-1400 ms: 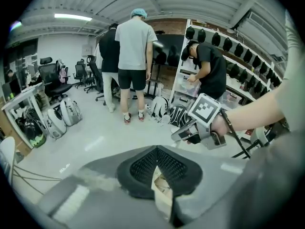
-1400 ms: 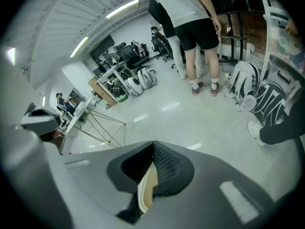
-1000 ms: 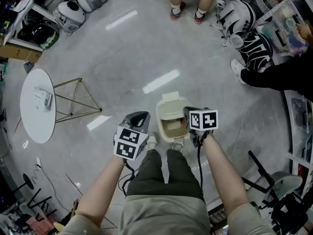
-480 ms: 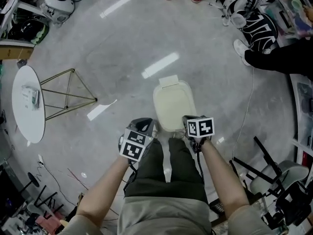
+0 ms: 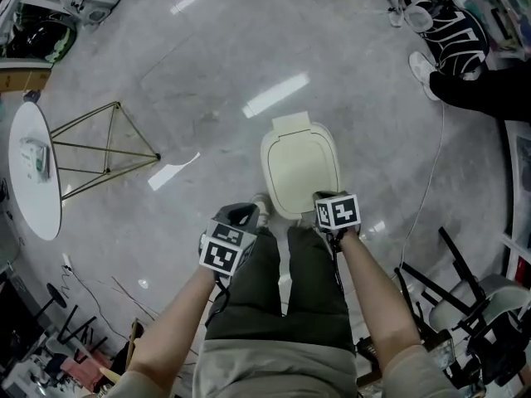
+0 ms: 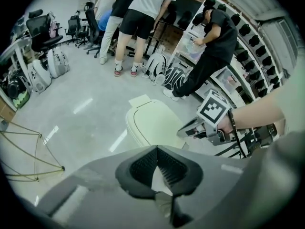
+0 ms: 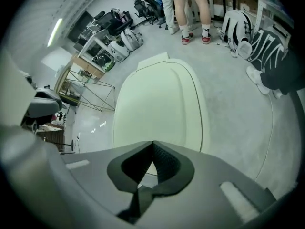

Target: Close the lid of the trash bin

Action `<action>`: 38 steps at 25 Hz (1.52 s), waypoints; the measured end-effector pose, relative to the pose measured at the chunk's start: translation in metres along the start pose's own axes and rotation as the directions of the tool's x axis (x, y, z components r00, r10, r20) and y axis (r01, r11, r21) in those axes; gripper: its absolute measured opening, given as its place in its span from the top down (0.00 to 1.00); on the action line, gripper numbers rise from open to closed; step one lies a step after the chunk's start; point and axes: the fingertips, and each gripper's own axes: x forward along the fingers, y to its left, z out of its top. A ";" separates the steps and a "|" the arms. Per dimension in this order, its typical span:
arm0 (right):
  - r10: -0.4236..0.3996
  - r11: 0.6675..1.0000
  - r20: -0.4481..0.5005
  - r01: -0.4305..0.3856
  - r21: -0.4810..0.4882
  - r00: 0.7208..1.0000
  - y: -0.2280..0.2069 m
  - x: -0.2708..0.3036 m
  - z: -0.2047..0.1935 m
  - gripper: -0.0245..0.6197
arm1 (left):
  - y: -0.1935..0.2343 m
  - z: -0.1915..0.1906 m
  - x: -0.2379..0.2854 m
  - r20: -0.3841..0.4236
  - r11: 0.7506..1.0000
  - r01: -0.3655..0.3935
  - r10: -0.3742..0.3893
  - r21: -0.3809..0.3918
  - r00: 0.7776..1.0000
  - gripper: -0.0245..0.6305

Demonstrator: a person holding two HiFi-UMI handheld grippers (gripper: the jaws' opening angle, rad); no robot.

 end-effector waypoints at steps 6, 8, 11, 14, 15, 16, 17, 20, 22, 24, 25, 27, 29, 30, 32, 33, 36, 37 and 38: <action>0.007 0.997 0.035 -0.010 0.077 0.999 0.007 -0.017 0.004 0.96 | 0.004 0.002 -0.011 0.013 1.000 -0.015 0.015 -0.004 1.000 0.96; 0.011 0.995 0.080 -0.019 0.098 0.997 0.013 -0.035 0.012 0.96 | 0.004 0.013 -0.020 0.034 1.000 -0.019 0.019 0.006 0.999 0.96; 0.027 0.993 0.148 -0.044 0.108 0.989 0.029 -0.072 0.028 0.96 | 0.001 0.036 -0.045 0.067 0.999 -0.032 0.030 0.020 0.997 0.96; 0.047 0.995 0.226 -0.064 0.072 0.973 0.049 -0.122 0.049 0.96 | -0.008 0.065 -0.078 0.117 0.998 -0.042 0.036 0.045 0.992 0.96; 0.054 0.996 0.255 -0.070 0.054 0.965 0.057 -0.141 0.056 0.96 | -0.012 0.073 -0.089 0.139 0.997 -0.045 0.037 0.057 0.990 0.96; 0.061 0.997 0.285 -0.073 0.033 0.956 0.065 -0.162 0.064 0.96 | -0.015 0.082 -0.102 0.161 0.996 -0.049 0.037 0.071 0.986 0.96; 0.069 0.997 0.314 -0.076 0.012 0.947 0.074 -0.182 0.072 0.96 | -0.019 0.090 -0.115 0.183 0.995 -0.054 0.038 0.086 0.982 0.96; 0.089 0.996 0.397 -0.079 -0.042 0.913 0.101 -0.246 0.091 0.96 | -0.034 0.118 -0.161 0.247 0.991 -0.068 0.038 0.115 0.968 0.96; 0.106 0.994 0.453 -0.079 -0.078 0.885 0.121 -0.292 0.102 0.96 | -0.046 0.139 -0.193 0.299 0.991 -0.067 0.030 0.114 0.954 0.96; 0.140 0.988 0.514 -0.084 -0.130 0.846 0.147 -0.341 0.111 0.96 | -0.059 0.162 -0.228 0.363 0.990 -0.072 0.023 0.121 0.932 0.96; 0.158 0.983 0.543 -0.083 -0.161 0.825 0.160 -0.365 0.115 0.96 | -0.066 0.174 -0.246 0.397 0.989 -0.079 0.022 0.128 0.917 0.96; 0.188 0.973 0.590 -0.067 -0.220 0.785 0.184 -0.408 0.118 0.96 | -0.079 0.190 -0.279 0.453 0.984 -0.097 0.020 0.149 0.891 0.96; 0.206 0.964 0.632 -0.042 -0.264 0.747 0.205 -0.447 0.118 0.96 | -0.092 0.203 -0.310 0.497 0.978 -0.117 0.016 0.174 0.868 0.96; 0.210 0.960 0.656 -0.025 -0.280 0.725 0.214 -0.467 0.119 0.96 | -0.099 0.210 -0.325 0.522 0.975 -0.127 0.012 0.185 0.853 0.96; 0.211 0.954 0.709 0.017 -0.301 0.673 0.231 -0.503 0.120 0.96 | -0.114 0.221 -0.357 0.569 0.967 -0.147 0.004 0.206 0.823 0.96; 0.214 0.950 0.734 0.036 -0.309 0.644 0.241 -0.520 0.120 0.96 | -0.122 0.224 -0.373 0.589 0.962 -0.160 0.000 0.219 0.808 0.96; 0.249 0.936 0.797 0.075 -0.344 0.550 0.272 -0.570 0.120 0.96 | -0.144 0.234 -0.418 0.641 0.943 -0.204 -0.012 0.263 0.768 0.96; 0.264 0.930 0.811 0.085 -0.358 0.521 0.281 -0.587 0.121 0.96 | -0.152 0.238 -0.431 0.658 0.938 -0.212 -0.022 0.274 0.753 0.96; 0.280 0.924 0.823 0.093 -0.371 0.494 0.289 -0.604 0.122 0.96 | -0.159 0.242 -0.442 0.675 0.935 -0.215 -0.034 0.282 0.737 0.96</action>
